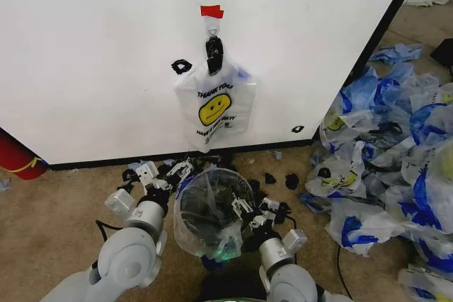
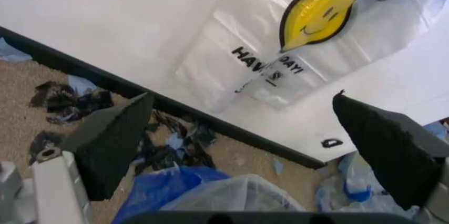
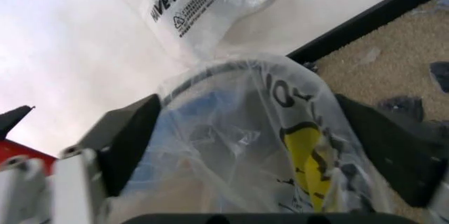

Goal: Pick up the garbage bag from the wall and place it over the trash bin.

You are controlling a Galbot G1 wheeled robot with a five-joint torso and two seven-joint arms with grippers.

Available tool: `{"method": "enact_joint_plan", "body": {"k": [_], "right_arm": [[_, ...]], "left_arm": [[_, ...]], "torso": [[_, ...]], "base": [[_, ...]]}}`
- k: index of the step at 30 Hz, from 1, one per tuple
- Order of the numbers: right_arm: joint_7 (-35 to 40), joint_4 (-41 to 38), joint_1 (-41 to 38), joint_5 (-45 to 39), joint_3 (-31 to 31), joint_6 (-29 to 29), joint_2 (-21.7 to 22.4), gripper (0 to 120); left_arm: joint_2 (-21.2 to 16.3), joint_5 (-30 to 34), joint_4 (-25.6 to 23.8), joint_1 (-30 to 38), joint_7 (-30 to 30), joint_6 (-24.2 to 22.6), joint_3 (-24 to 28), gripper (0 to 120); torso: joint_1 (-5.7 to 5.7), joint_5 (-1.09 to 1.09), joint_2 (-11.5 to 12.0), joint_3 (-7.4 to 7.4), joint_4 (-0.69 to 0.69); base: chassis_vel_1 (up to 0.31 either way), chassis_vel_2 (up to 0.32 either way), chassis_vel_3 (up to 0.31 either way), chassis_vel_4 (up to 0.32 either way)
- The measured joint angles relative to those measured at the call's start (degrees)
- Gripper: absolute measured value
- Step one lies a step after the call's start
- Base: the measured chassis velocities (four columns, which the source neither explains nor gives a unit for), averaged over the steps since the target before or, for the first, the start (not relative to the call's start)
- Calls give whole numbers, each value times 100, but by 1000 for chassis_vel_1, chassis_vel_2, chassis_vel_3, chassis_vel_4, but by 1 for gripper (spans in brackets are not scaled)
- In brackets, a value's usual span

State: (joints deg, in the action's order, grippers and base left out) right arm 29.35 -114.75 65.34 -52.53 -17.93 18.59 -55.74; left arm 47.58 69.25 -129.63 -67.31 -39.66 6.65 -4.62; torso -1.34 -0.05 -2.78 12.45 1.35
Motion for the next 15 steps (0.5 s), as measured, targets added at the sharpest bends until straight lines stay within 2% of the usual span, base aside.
{"method": "enact_joint_plan", "body": {"k": [3,15], "right_arm": [[57,-39,84,95,52,-3,31,100],[363,-194,286,514,307,-63,108,99]], "left_arm": [[11,-37,0,-28,1,0,4,100],[52,-135,-15,-130,17,0,8,100]], "torso": [[0,0,0,0,0],[0,0,0,1,0]], "base": [[0,0,0,0],[0,0,0,0]]}}
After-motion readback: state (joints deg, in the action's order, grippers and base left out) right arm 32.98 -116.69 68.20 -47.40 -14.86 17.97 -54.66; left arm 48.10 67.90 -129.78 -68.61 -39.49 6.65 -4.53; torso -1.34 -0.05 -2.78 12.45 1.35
